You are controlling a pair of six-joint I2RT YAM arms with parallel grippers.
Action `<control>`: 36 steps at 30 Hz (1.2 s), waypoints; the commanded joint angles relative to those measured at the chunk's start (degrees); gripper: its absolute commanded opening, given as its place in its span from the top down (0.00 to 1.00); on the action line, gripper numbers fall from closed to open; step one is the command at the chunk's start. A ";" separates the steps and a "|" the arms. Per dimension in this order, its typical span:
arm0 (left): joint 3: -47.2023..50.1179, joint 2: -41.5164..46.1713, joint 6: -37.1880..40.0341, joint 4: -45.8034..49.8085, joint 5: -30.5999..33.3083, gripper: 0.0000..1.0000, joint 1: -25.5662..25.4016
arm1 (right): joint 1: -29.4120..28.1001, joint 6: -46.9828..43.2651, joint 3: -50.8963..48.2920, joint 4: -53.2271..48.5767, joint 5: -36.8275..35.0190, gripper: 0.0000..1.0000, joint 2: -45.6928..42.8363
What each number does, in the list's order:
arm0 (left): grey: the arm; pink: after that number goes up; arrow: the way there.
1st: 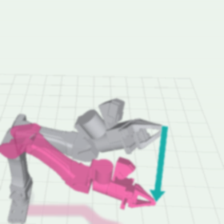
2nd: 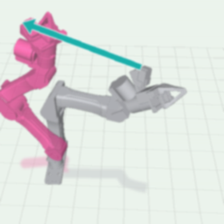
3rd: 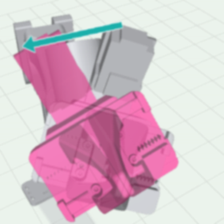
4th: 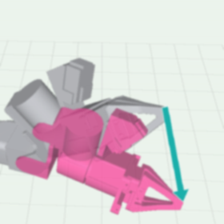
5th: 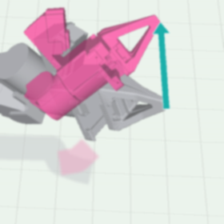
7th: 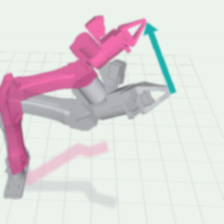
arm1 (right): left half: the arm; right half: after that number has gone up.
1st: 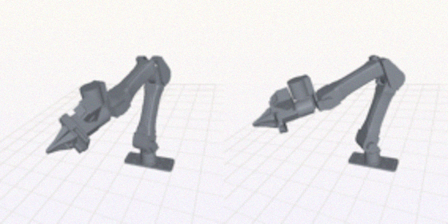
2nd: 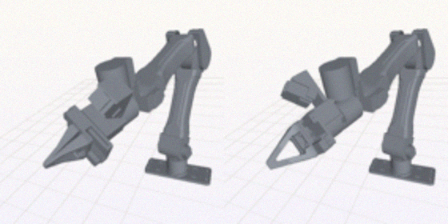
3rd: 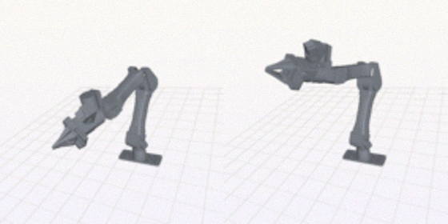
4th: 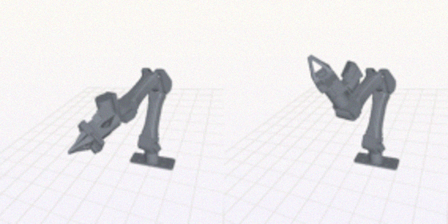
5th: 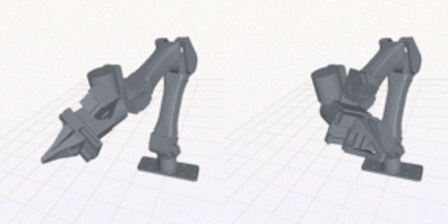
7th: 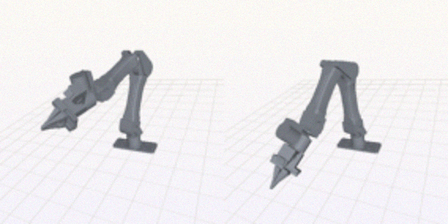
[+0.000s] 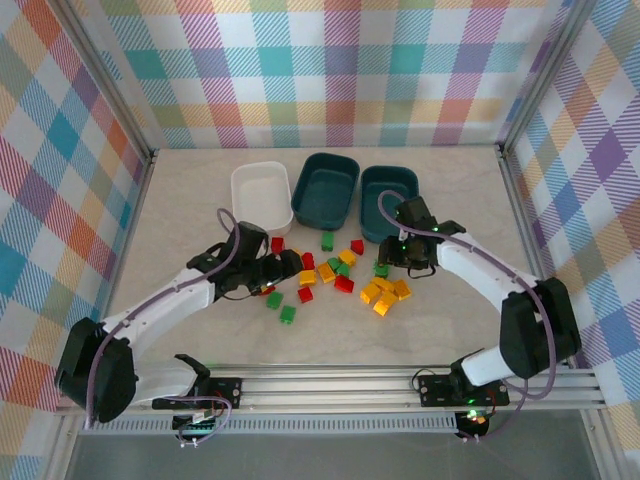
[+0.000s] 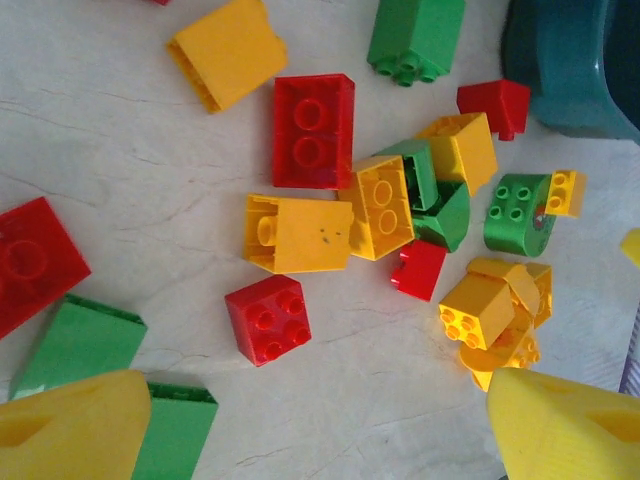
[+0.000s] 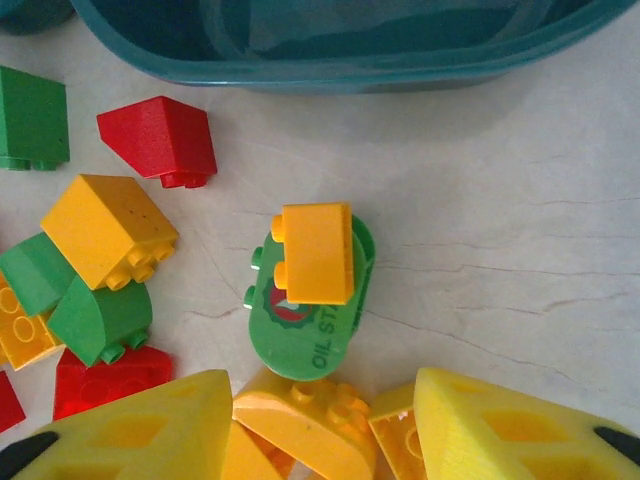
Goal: Sort the legos into containers by color
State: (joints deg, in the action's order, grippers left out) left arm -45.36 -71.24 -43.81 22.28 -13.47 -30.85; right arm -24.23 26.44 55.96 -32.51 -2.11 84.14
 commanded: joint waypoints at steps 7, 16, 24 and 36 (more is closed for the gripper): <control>-4.18 -2.96 1.75 0.96 0.21 0.11 -1.23 | -1.52 0.29 5.63 0.02 -2.74 0.57 8.57; -5.76 -5.45 2.19 1.51 -0.03 0.10 -1.23 | -2.75 -0.38 6.92 0.04 -5.40 0.66 11.64; -6.42 -5.85 2.98 2.26 0.55 0.10 -1.30 | -3.28 -0.95 6.79 -0.75 -7.61 0.77 11.06; -6.92 -5.59 2.96 2.72 0.58 0.10 -1.28 | -5.51 -0.70 9.69 -2.47 -8.53 0.82 2.80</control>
State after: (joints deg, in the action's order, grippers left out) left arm -50.52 -76.88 -42.15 23.00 -13.21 -31.75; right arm -29.58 26.11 62.76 -34.28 -9.69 89.84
